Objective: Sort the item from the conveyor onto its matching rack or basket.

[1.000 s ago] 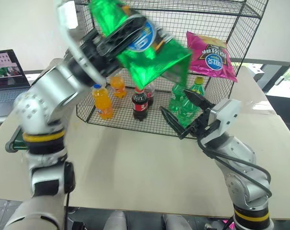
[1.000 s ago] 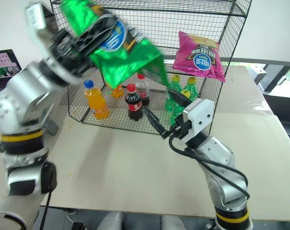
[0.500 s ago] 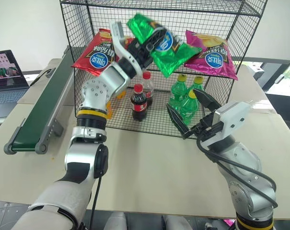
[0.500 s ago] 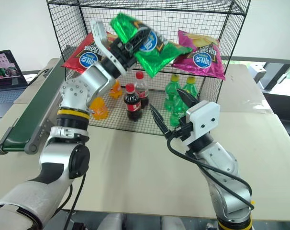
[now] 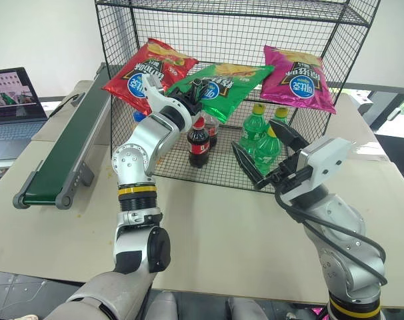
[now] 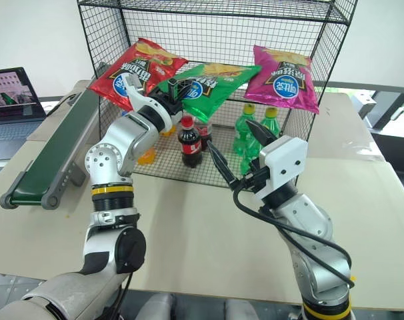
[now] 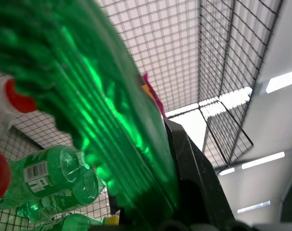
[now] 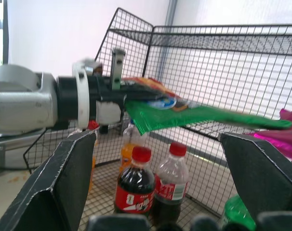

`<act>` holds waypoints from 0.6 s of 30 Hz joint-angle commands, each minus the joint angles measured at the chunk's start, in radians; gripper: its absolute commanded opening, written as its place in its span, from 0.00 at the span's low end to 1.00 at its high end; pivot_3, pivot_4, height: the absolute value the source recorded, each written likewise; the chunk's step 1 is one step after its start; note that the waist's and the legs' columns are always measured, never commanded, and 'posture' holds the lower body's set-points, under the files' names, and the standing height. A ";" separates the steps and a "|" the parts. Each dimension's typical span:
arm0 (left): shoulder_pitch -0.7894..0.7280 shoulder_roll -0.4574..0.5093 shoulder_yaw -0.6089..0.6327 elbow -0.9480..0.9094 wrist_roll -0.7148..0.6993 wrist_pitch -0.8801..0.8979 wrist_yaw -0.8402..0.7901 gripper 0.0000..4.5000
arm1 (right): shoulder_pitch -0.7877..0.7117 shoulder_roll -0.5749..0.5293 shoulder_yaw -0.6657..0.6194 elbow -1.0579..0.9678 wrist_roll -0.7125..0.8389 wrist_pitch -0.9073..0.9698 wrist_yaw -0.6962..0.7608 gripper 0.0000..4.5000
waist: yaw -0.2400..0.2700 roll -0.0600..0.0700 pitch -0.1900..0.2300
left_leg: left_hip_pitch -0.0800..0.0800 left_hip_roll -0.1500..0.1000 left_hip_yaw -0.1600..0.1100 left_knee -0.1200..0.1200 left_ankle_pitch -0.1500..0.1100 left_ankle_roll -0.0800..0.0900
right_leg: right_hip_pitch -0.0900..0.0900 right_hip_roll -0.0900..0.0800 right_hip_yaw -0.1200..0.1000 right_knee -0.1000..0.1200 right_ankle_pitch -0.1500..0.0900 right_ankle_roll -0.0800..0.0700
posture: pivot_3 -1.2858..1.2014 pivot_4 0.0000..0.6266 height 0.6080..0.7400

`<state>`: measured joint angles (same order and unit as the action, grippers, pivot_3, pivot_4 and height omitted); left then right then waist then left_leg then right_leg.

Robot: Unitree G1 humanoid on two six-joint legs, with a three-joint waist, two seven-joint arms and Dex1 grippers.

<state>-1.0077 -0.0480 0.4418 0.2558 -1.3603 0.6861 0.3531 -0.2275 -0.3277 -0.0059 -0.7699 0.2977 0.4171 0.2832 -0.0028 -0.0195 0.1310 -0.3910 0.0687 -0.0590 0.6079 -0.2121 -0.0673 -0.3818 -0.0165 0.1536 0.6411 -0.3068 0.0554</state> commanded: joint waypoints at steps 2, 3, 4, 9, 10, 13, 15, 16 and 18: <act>-0.115 -0.020 0.033 0.066 0.030 -0.110 0.041 0.00 | -0.030 0.001 -0.004 -0.020 -0.001 -0.007 -0.006 1.00 | 0.001 0.000 0.000 | 0.000 0.000 0.000 0.000 0.000 0.000 | 0.000 0.000 0.000 0.000 0.000 0.000 | 0.52 0.24 1.00; -0.129 -0.021 0.034 0.083 0.037 -0.117 0.035 0.00 | -0.032 0.002 -0.001 -0.020 -0.004 -0.006 -0.009 1.00 | 0.002 0.000 0.000 | 0.000 0.000 0.000 0.000 0.000 0.000 | 0.000 0.000 0.000 -0.001 0.000 0.000 | 0.52 0.24 1.00; -0.145 -0.022 0.031 0.108 0.051 -0.123 0.026 0.00 | -0.030 0.002 -0.003 -0.021 -0.006 -0.007 -0.010 1.00 | 0.003 0.000 0.000 | 0.000 -0.001 0.000 0.000 0.000 0.000 | 0.000 0.000 0.000 -0.001 0.000 0.000 | 0.52 0.24 1.00; -0.191 -0.032 0.031 0.170 0.070 -0.125 -0.008 0.00 | -0.029 0.000 -0.016 -0.031 -0.016 -0.016 -0.018 1.00 | 0.004 0.000 0.000 | 0.000 -0.001 0.000 -0.001 0.000 0.000 | 0.001 0.000 0.000 -0.003 0.000 0.000 | 0.52 0.24 1.00; -0.193 -0.036 0.029 0.172 0.067 -0.116 -0.011 0.00 | -0.032 0.001 -0.019 -0.034 -0.019 -0.018 -0.022 1.00 | 0.004 0.000 0.000 | 0.000 -0.001 0.000 -0.001 0.000 0.000 | 0.001 0.000 0.000 -0.003 0.000 0.000 | 0.52 0.24 1.00; -0.184 -0.049 0.026 0.160 0.063 -0.099 -0.012 0.10 | -0.038 0.005 -0.020 -0.040 -0.030 -0.020 -0.032 1.00 | 0.004 0.000 0.000 | 0.000 -0.001 0.000 -0.001 0.000 0.000 | 0.001 0.000 0.000 -0.003 0.000 0.000 | 0.52 0.24 1.00; -0.172 -0.054 0.027 0.145 0.060 -0.091 -0.006 0.23 | -0.036 0.007 -0.016 -0.041 -0.037 -0.021 -0.037 1.00 | 0.004 0.000 0.000 | 0.000 -0.001 0.000 -0.001 0.000 0.000 | 0.001 0.000 0.000 -0.003 0.000 0.000 | 0.52 0.24 1.00; -0.168 -0.053 0.028 0.137 0.058 -0.085 -0.003 0.32 | -0.035 0.007 -0.015 -0.041 -0.039 -0.021 -0.039 1.00 | 0.003 0.000 0.000 | 0.000 -0.001 0.000 -0.001 0.000 0.000 | 0.001 0.000 0.000 -0.003 0.000 0.000 | 0.52 0.24 1.00; -0.156 -0.050 0.030 0.114 0.044 -0.061 0.005 0.51 | -0.031 0.009 -0.013 -0.041 -0.043 -0.021 -0.041 1.00 | 0.003 0.000 0.000 | 0.000 -0.001 0.000 -0.001 0.000 0.000 | 0.001 0.000 0.000 -0.003 0.000 0.000 | 0.52 0.24 1.00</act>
<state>-1.1581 -0.0995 0.4763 0.4242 -1.2982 0.6027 0.3583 -0.2517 -0.3239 -0.0089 -0.7681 0.2572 0.4173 0.2518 0.0002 -0.0197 0.1311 -0.3909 0.0680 -0.0591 0.6070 -0.2117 -0.0678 -0.3805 -0.0167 0.1536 0.6379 -0.3068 0.0555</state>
